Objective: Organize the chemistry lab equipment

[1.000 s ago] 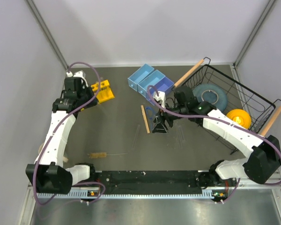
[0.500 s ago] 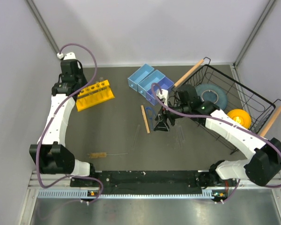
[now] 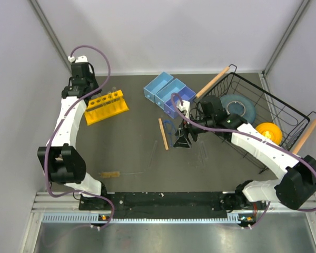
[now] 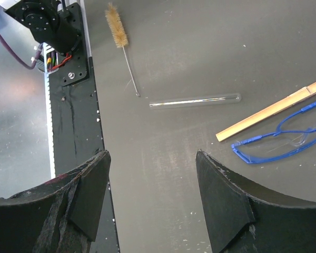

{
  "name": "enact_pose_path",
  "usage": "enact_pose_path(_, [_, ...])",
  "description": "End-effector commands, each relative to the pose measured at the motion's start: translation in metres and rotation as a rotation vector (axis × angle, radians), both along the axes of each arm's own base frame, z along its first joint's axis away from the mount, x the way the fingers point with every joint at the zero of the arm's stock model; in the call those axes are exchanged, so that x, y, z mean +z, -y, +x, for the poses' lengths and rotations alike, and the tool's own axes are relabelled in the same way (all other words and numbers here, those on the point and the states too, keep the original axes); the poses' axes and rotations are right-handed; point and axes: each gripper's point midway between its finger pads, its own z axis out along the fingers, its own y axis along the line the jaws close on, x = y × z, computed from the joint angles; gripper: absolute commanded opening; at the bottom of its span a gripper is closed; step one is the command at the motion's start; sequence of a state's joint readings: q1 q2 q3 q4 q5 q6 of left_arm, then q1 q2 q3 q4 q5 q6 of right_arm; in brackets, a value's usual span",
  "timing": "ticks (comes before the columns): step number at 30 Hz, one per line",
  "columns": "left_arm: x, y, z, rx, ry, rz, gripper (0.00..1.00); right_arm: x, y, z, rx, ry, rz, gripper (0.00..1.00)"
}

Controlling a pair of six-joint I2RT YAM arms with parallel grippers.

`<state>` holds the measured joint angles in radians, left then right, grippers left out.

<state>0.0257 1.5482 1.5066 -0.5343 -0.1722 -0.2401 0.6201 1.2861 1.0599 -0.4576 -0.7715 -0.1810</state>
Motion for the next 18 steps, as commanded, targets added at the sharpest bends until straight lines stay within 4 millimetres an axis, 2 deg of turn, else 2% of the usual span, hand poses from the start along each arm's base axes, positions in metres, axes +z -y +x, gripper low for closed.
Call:
enact_pose_path(1, [0.028,-0.002,0.016,-0.003,0.099,-0.003,0.12,0.013,0.0,0.001,0.007,0.038,0.044,0.67])
enact_pose_path(18, [0.001,-0.004,0.026,-0.006,0.054,-0.03,0.12,0.013,0.0,0.001,0.008,0.032,0.046,0.67])
